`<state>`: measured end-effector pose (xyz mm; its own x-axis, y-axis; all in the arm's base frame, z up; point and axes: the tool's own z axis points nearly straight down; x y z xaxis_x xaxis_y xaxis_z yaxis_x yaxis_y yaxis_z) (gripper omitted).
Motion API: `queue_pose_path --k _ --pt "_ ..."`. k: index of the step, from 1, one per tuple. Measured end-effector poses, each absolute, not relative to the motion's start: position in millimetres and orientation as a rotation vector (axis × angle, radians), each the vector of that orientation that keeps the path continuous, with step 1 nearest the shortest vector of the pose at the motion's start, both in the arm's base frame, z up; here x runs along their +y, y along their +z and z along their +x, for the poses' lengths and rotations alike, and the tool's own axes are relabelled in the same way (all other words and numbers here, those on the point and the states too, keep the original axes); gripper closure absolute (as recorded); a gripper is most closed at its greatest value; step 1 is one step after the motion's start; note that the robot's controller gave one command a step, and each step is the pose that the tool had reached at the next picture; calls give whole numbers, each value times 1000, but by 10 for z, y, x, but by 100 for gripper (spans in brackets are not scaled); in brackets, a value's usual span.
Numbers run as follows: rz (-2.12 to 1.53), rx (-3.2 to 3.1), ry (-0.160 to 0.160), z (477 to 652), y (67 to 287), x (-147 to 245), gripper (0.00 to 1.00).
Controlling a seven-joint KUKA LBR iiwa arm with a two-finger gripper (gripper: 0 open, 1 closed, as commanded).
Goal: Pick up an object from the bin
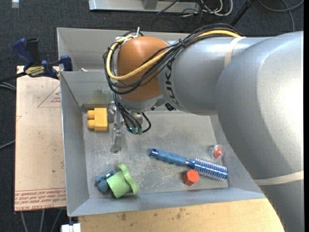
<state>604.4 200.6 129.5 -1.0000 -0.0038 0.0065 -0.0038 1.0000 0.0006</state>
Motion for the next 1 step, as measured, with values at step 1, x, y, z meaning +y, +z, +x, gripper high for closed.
queue_pose_path --k 1 --pt "209 -3126 2 5013 670 1645 0"
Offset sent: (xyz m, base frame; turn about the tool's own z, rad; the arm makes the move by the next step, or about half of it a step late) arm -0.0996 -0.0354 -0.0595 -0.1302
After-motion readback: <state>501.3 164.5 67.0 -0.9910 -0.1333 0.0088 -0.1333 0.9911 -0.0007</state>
